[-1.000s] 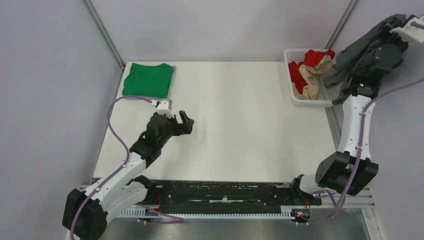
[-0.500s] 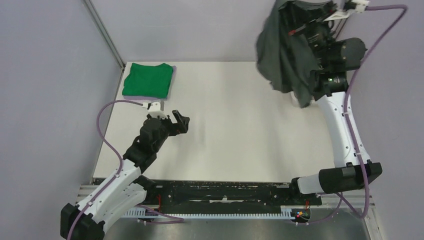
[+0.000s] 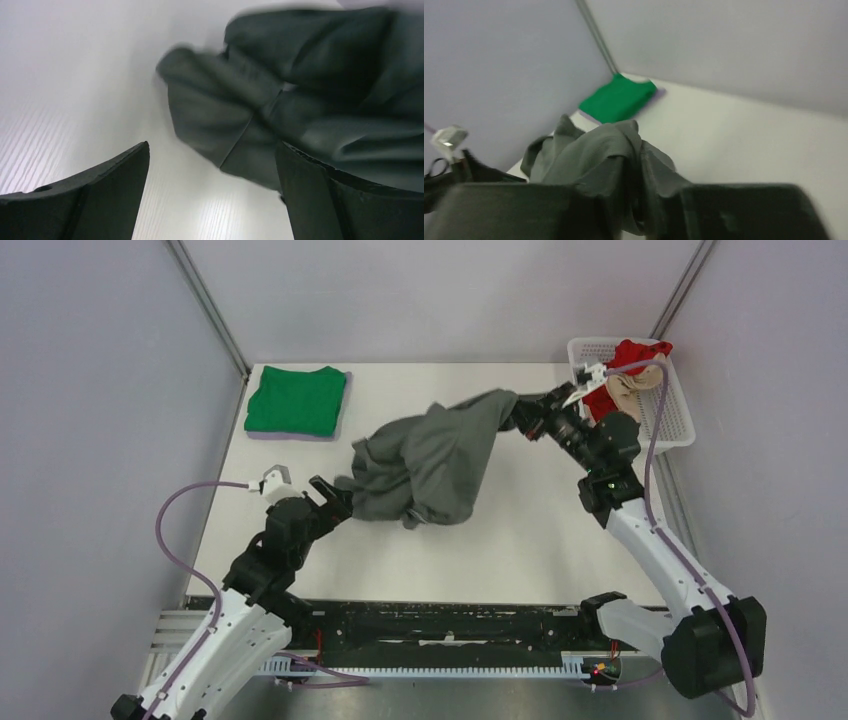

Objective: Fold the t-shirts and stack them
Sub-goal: Move the tshirt to the center of the board, then flatten out the tshirt

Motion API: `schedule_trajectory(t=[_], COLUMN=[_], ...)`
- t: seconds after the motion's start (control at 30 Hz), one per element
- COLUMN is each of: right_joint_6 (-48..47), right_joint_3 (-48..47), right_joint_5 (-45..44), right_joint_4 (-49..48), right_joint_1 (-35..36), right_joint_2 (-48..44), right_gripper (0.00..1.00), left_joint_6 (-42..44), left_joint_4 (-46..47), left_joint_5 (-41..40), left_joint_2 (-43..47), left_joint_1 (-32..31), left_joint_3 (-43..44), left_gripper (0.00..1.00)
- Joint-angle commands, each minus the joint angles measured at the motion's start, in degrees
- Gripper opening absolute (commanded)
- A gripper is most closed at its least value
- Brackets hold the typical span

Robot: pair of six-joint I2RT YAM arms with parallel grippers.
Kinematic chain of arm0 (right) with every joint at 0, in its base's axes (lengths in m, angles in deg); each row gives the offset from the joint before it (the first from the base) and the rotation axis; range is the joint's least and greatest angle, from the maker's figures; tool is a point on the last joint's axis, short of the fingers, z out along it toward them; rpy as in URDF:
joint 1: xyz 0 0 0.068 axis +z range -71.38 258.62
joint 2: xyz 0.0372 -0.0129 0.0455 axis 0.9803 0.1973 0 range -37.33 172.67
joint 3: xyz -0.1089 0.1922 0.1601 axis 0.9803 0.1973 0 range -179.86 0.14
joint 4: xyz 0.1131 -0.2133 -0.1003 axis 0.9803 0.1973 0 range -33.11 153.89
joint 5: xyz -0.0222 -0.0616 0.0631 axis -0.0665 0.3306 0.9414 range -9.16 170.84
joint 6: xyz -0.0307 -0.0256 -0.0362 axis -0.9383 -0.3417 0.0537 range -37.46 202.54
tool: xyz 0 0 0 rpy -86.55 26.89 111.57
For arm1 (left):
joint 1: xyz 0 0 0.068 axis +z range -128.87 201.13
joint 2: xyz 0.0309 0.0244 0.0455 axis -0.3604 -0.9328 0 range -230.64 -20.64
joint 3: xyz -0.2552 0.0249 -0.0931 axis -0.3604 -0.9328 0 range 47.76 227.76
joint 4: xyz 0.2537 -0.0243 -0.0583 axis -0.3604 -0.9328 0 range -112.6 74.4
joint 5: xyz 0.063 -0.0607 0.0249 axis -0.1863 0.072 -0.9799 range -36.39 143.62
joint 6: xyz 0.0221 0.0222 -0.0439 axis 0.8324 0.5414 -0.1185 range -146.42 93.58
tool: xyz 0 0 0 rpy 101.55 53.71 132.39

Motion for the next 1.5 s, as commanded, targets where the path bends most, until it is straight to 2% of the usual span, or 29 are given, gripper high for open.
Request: schedule_trajectory(t=[0.0,0.1,0.13,0.2,0.3,0.5,0.6,0.73,0.9,1.03,1.2,1.27,1.4,1.47], right_joint_6=[-9.7,-10.4,-10.9,-11.3,-12.4,-13.7,-15.1,-16.2,-16.0,-13.0,-10.1,-9.2,-6.8,-5.7], right_joint_3=[18.3,24.9,24.9,24.8,25.8,26.2,26.0,24.4,20.6,17.2,12.3,10.6,8.1,7.7], right_joint_5=[-23.4,-45.7,-49.9,-52.2,-47.9,-35.2,-34.3,-35.6,-39.1,-43.0,-43.5,-44.3,-44.5,-43.1], right_joint_4=[10.2,18.7,21.8,25.7,25.6,26.0,26.3,26.1,25.4,23.6,21.5,20.4,19.7,19.1], right_joint_1=[-0.2,-0.2,-0.2,-0.2,-0.2,1.2,4.1,7.6,8.3,8.2,8.2,8.1,7.0,6.0], right_joint_2=[-7.9,-9.1,-9.2,-10.5,-13.0,-14.3,-12.8,-8.3,-1.8,4.6,13.6,16.8,22.0,23.9], right_gripper=[0.33,0.95,0.98,0.98,0.98,0.98,0.98,0.98,0.98,0.98,0.98,0.97,0.96,0.95], left_joint_6=[-11.9,-13.2,-12.9,-11.8,-9.3,-5.3,-3.1,-0.7,3.5,6.9,10.6,11.5,12.3,12.3], left_joint_4=[-13.7,-18.7,-19.3,-19.0,-15.6,-4.2,2.6,8.1,6.1,5.8,2.8,1.2,-1.4,-3.1], left_joint_5=[-0.9,0.3,0.6,1.2,3.8,12.1,16.5,17.8,16.4,18.2,19.3,18.3,16.5,13.7], left_joint_2=[5.6,10.0,11.1,11.7,7.9,-10.5,-18.7,-27.2,-39.1,-46.7,-54.5,-57.3,-61.3,-62.3], left_joint_1=[-0.1,-0.1,-0.1,-0.1,-0.1,-0.1,-0.1,-0.1,-0.2,-1.4,-4.1,-4.7,-5.4,-5.9], left_joint_3=[-3.0,-5.0,-5.1,-5.2,-4.9,-3.2,-0.2,4.5,13.6,18.7,24.6,26.2,28.3,29.2], left_gripper=[1.00,1.00,1.00,1.00,1.00,1.00,1.00,1.00,0.97,0.89,0.77,0.76,0.67,0.67])
